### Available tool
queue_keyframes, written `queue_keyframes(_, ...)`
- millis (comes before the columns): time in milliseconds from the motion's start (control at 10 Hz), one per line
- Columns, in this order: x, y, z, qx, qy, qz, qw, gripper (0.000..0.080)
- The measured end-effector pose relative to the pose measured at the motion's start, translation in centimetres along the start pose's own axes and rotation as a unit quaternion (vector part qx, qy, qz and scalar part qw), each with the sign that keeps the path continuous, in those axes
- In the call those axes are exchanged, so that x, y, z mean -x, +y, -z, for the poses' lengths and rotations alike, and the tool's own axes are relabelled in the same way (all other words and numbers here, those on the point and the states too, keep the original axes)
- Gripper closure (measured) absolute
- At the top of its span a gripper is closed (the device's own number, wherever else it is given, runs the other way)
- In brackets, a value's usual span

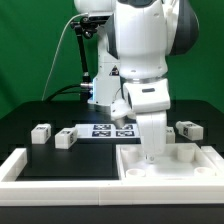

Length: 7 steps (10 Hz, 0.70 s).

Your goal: Assemble one leg

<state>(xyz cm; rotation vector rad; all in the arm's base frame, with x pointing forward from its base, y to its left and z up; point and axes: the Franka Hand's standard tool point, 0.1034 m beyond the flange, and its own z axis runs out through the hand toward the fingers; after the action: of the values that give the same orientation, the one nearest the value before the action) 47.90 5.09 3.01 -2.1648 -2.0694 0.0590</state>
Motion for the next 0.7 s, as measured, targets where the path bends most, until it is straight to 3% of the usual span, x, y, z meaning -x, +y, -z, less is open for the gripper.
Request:
queue_keyframes(200,-1.1,-1.7,2.2,0.012,-0.007,-0.018,1.000,0.0151)
queue_keyframes(400,-2.3,-2.3,3.6,0.021,-0.009,-0.038,0.999,0.0151)
queue_keyframes(700,-2.1,-2.1,3.4,0.021,-0.006,-0.079,0.997,0.0151)
